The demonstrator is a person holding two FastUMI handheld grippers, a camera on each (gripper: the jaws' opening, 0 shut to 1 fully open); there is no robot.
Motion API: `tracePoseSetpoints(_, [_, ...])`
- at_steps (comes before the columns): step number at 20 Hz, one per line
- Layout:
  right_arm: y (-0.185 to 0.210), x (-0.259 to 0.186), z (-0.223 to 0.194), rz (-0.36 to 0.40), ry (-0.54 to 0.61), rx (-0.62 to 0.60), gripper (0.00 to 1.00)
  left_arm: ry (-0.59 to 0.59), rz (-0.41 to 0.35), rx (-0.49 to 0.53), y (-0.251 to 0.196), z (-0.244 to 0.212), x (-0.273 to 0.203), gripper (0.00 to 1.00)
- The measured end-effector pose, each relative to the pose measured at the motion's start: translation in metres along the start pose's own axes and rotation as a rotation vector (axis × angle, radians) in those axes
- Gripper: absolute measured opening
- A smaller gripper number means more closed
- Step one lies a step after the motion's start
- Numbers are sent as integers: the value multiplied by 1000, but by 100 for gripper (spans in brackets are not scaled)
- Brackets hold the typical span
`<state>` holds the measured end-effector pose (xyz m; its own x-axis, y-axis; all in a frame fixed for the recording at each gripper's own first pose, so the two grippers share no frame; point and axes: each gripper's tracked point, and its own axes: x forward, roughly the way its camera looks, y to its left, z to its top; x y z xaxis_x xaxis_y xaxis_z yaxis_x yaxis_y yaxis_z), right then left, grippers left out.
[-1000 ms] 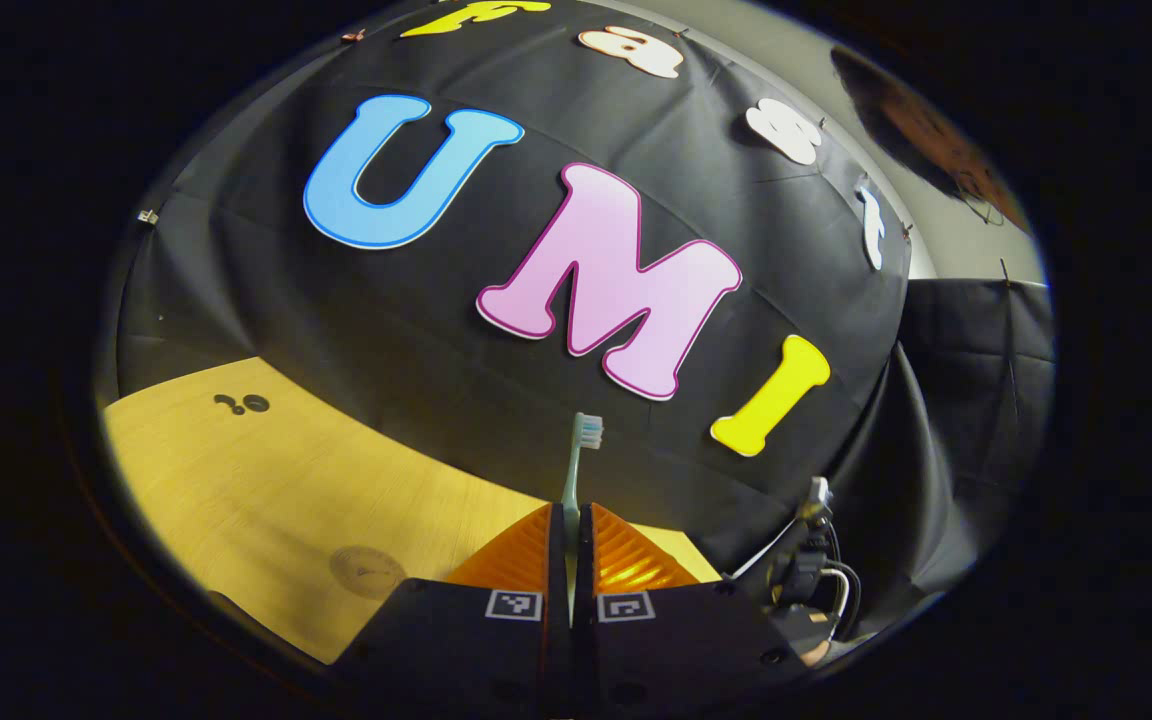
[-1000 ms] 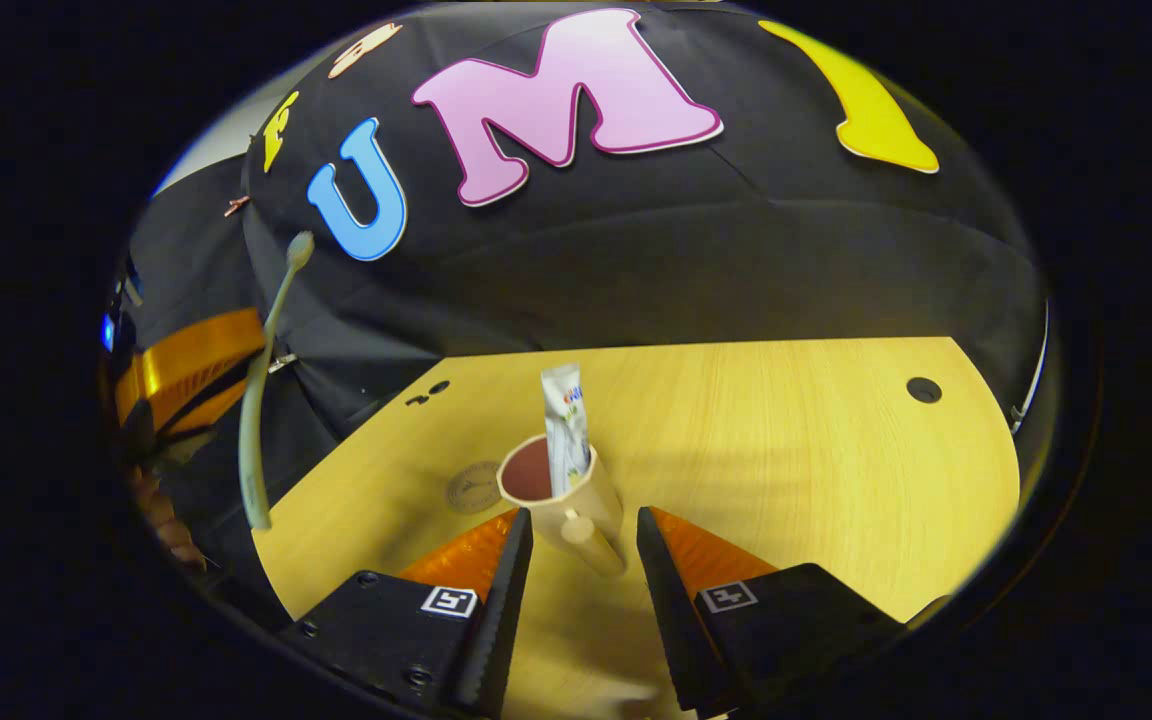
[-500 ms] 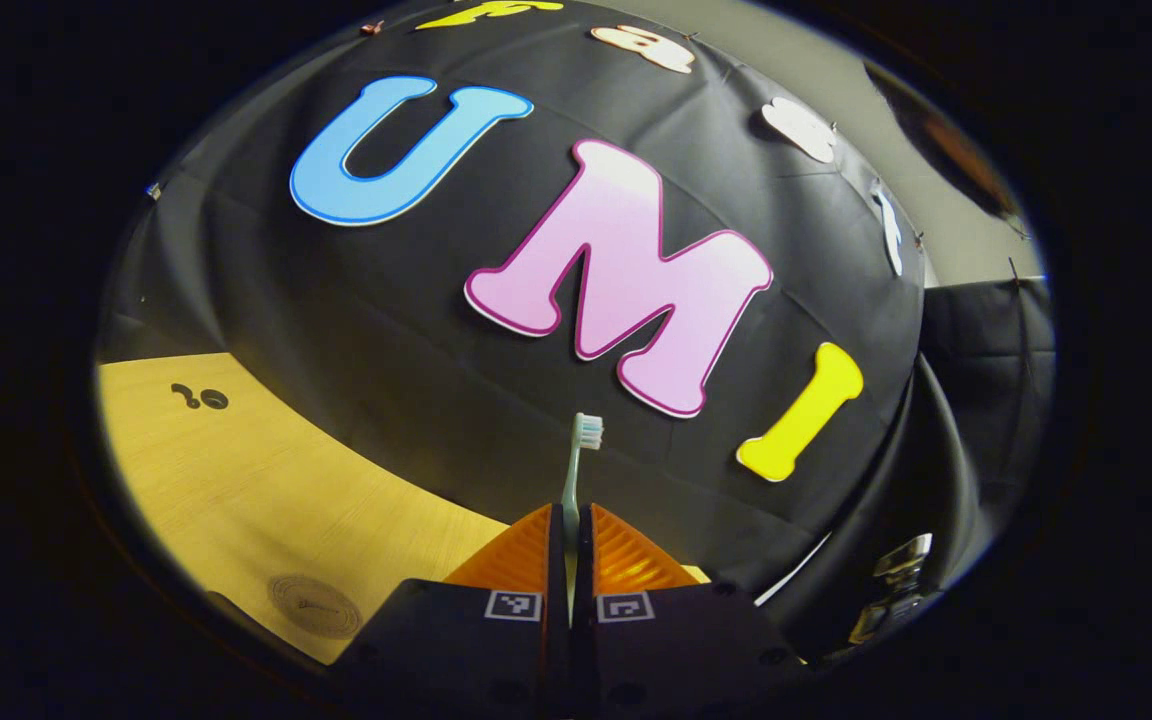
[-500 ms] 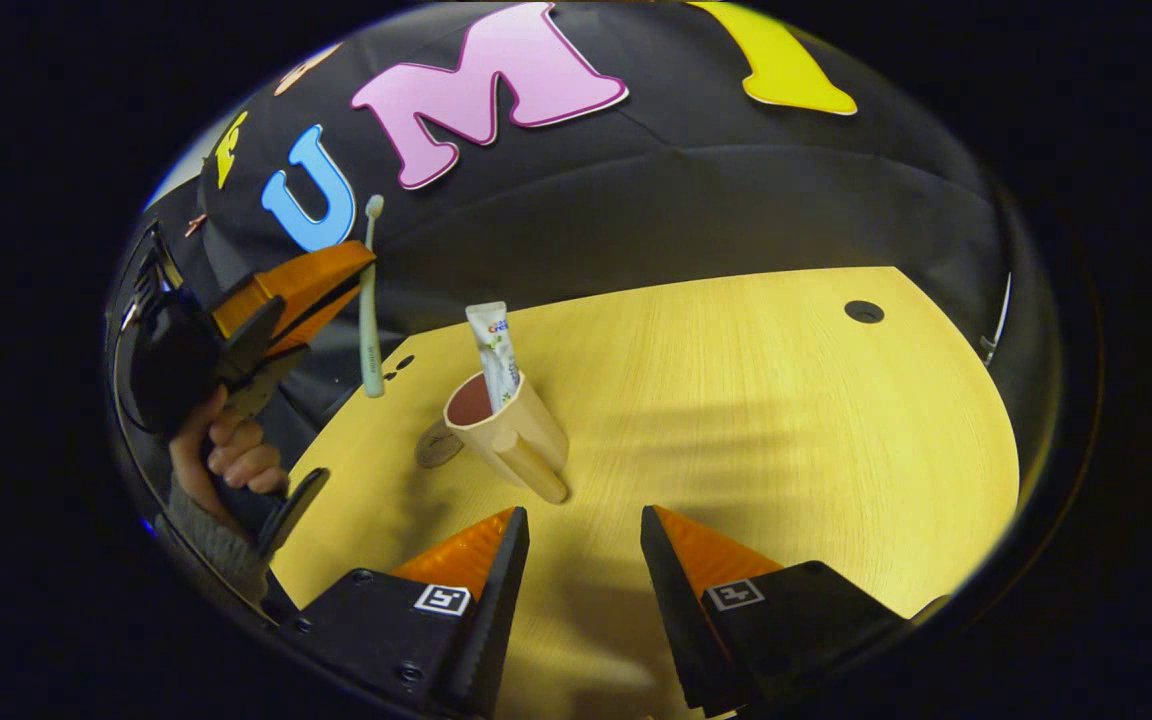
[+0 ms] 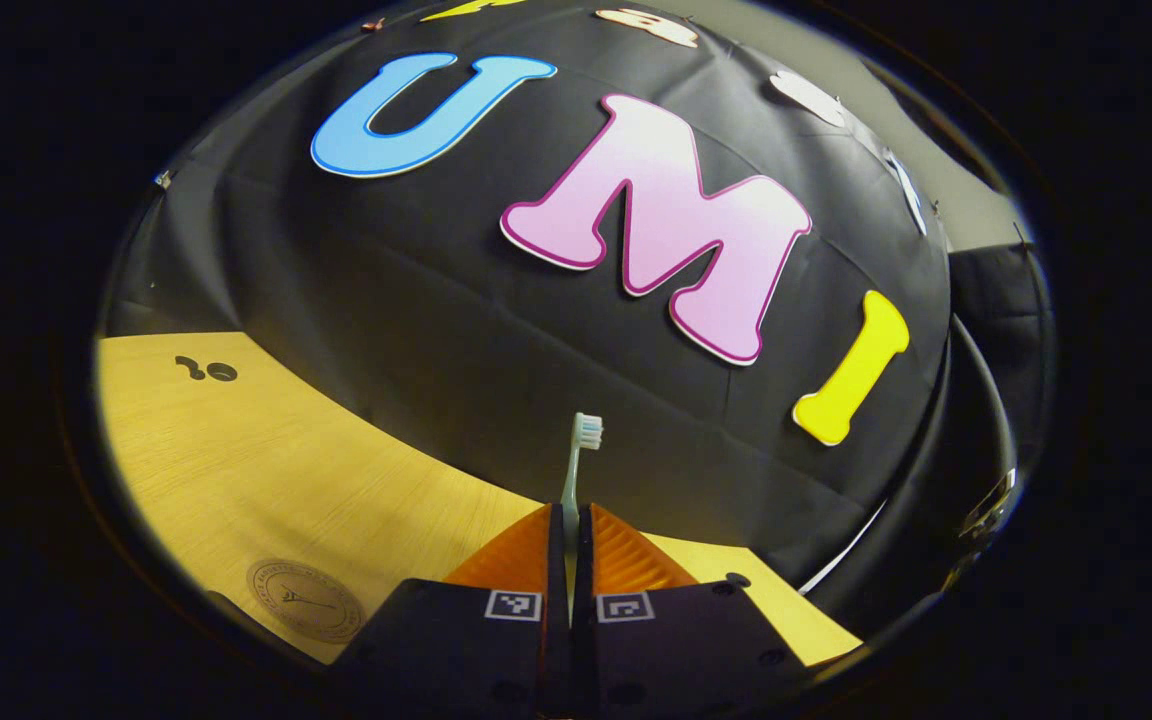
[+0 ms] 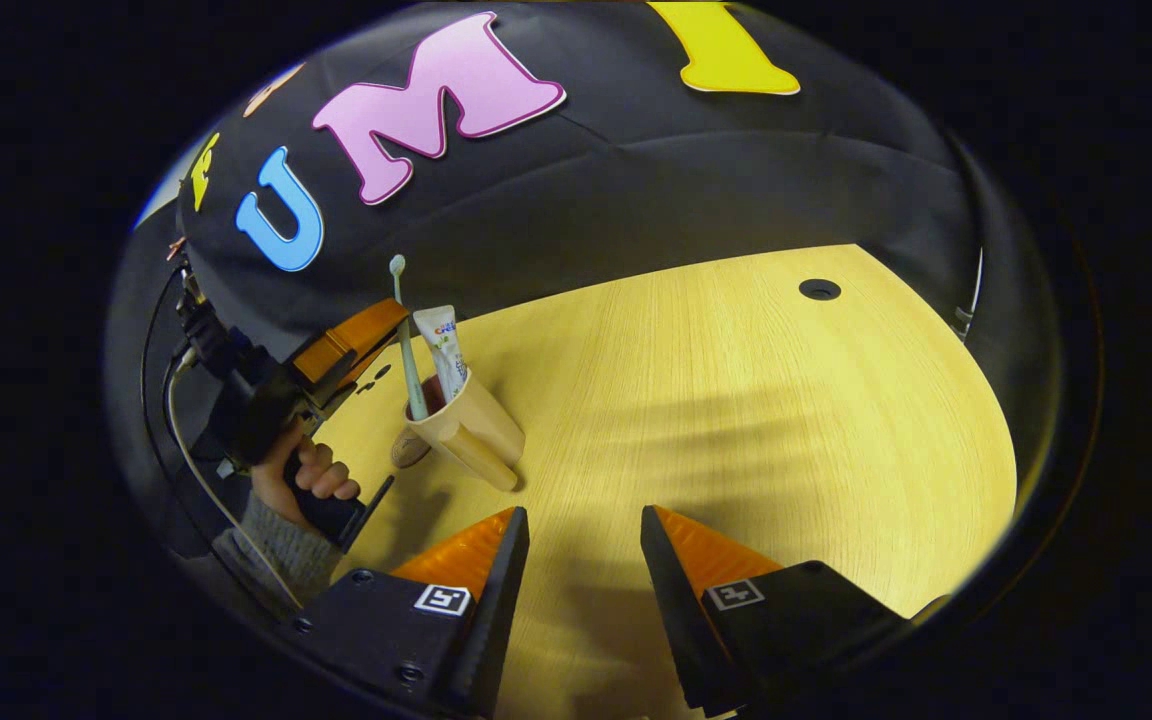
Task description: Put the toothbrush and toothpaste on the desktop into the cup, then pick up the cup and place it on the coaster on the desktop.
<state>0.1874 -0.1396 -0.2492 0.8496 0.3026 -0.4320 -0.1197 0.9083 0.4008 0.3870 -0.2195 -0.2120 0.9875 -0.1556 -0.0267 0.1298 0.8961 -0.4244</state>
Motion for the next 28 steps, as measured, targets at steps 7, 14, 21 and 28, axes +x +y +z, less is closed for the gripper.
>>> tracePoseSetpoints(7, [-4, 1, -9, 7, 32, 2, 70, 24, 21, 21, 6, -29, 0, 6])
tracePoseSetpoints(14, [4, 5, -8, 36, 59, -3, 70, 46, 16, 47, 15, -37, -8, 21])
tracePoseSetpoints(21, [16, 11, 0, 64, 136, -96, 71, 107, 22, 44, 20, -42, -36, 46])
tracePoseSetpoints(28, [56, 25, 8, 141, 261, -239, 78, 216, 84, 202, 30, -34, -118, 74])
